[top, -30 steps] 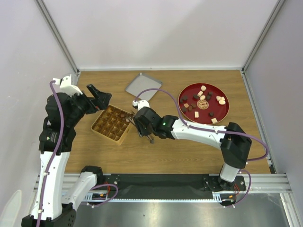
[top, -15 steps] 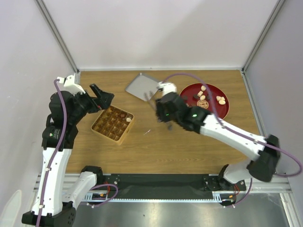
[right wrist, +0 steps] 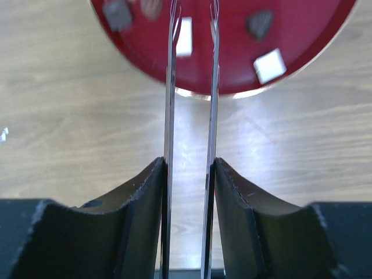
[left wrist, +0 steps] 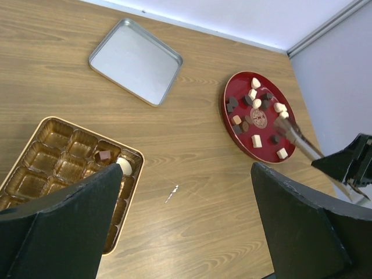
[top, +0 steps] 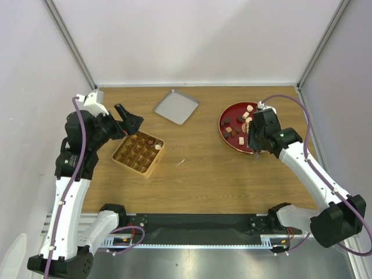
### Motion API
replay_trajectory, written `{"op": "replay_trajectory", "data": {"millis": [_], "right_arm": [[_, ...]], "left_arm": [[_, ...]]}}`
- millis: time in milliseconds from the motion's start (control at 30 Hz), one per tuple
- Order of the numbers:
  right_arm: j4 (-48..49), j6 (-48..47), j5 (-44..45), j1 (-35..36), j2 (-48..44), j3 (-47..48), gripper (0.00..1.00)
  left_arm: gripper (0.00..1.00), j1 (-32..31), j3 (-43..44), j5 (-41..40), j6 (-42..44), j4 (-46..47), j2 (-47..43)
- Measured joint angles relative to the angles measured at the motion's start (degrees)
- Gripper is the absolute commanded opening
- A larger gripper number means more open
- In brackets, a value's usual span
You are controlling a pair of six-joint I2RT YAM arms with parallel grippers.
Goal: Pack the chocolate
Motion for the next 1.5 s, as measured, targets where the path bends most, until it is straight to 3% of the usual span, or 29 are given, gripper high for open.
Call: {"op": "replay_trajectory", "data": {"millis": [367,1167,1500], "right_arm": [[-2.29,0.61,-5.27,0.02,-2.10,-5.68,0.45],[4.17,0.57,-4.59,0.17,2.82,-8.04,0.47],[5.09,0.42,-4.20,0.17,2.91,-8.57,0.32]], "left_arm": [[1.00,0.00,-2.51,1.53,-0.17,1.09,0.07],[1.00,0.00,-3.23,2.75,-0.74,2.38,-0.68],[1.00,0.00,-3.26,2.73,-0.74,2.45,-0.66]]}}
